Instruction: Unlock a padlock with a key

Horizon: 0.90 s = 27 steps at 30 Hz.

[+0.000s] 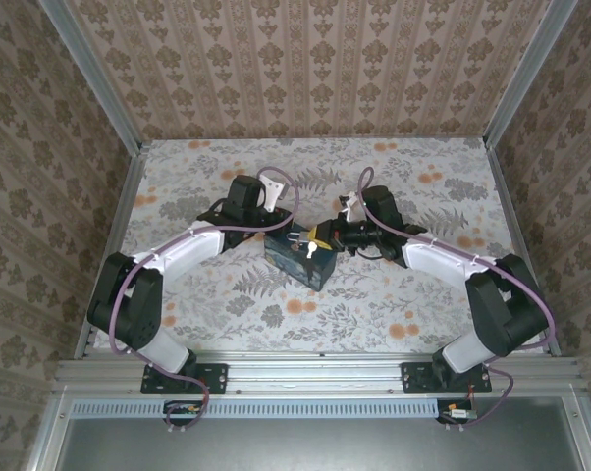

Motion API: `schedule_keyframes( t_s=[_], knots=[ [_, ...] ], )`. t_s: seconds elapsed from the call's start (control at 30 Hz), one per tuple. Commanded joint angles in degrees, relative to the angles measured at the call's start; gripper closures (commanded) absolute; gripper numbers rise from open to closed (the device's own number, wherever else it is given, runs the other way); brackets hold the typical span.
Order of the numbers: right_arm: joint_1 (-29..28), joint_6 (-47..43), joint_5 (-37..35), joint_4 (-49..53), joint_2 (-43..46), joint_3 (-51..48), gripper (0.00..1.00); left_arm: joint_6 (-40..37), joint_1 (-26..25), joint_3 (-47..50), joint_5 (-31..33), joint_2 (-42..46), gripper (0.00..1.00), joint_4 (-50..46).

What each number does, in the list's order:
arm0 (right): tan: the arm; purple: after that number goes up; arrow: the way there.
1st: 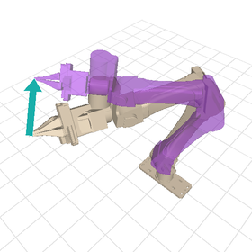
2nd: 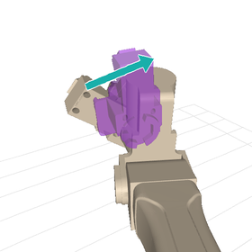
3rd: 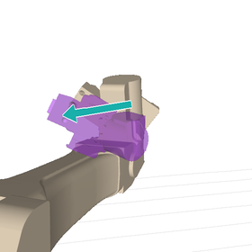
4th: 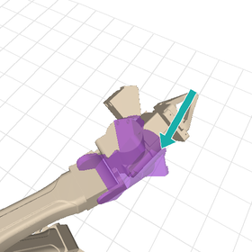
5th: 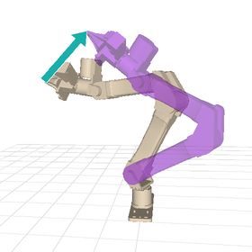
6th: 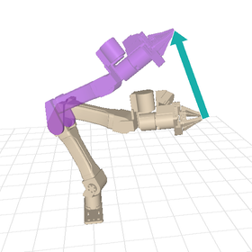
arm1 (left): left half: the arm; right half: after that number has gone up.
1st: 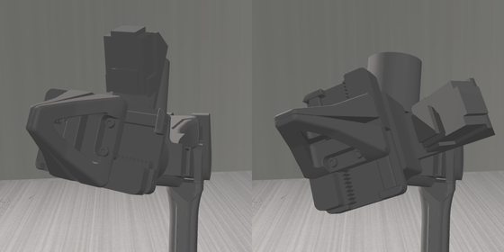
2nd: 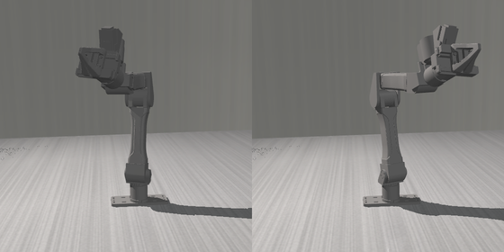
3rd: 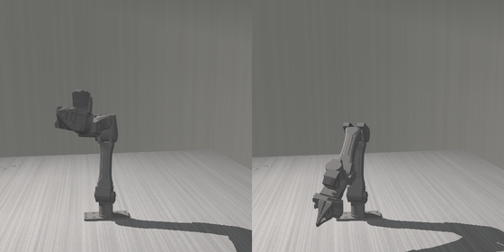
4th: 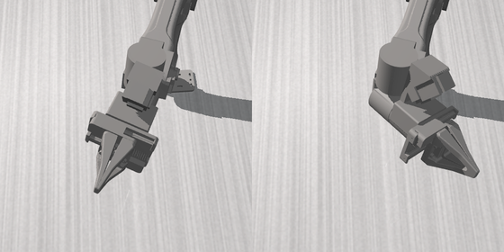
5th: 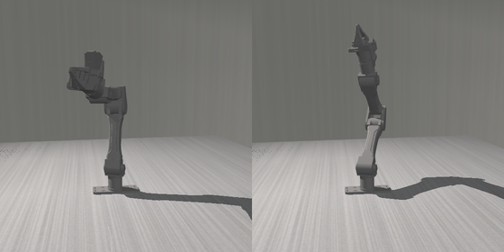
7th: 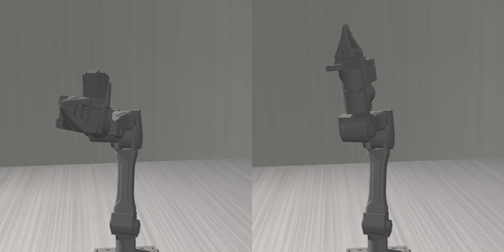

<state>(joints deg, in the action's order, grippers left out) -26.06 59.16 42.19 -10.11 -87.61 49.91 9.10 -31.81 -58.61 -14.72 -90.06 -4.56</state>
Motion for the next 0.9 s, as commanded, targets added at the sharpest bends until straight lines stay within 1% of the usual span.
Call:
schedule_keyframes(
  t_s=[0.0,0.07,0.13,0.2,0.3,0.4,0.6,0.67,0.77,0.87],
  knots=[
    [0.3,-3.9,1.9,-0.1,-1.2,2.5,1.00,1.8,0.1,1.5,-3.0,-1.8,0.67,-5.9],
    [0.2,-6.4,2.9,-0.1,-2.2,3.0,1.00,2.4,1.0,1.8,-4.7,-1.7,0.68,-5.5],
    [0.1,-10.7,3.5,2.9,-4.1,4.4,1.00,3.0,1.7,2.0,-6.6,-1.8,0.70,-5.0],
    [0.2,-12.2,3.8,2.8,-6.0,4.3,1.00,2.7,1.8,2.1,-7.3,-2.1,0.71,-4.9],
    [0.6,-9.1,4.0,-3.4,-7.8,2.8,1.00,2.8,2.5,2.1,-6.1,-1.8,0.71,-5.5],
    [2.0,-4.8,3.0,-9.5,-6.7,1.2,1.00,2.7,3.8,0.9,-6.1,-0.5,0.64,-6.3],
    [7.4,-4.5,-0.4,-7.7,-0.6,1.1,1.00,3.1,6.2,-3.7,-4.9,2.6,0.50,-8.0],
    [10.0,-5.2,-3.3,-5.4,1.3,-0.3,1.00,3.1,7.7,-5.0,-3.4,3.2,0.49,-9.2],
    [14.6,-3.5,-6.7,-6.0,2.6,-4.8,0.99,3.0,8.7,-5.6,-2.5,4.4,0.48,-10.4],
    [19.2,-7.2,-11.8,-1.3,1.9,-8.6,0.97,3.3,8.9,-5.4,-1.3,5.9,0.48,-12.3]
  ],
)
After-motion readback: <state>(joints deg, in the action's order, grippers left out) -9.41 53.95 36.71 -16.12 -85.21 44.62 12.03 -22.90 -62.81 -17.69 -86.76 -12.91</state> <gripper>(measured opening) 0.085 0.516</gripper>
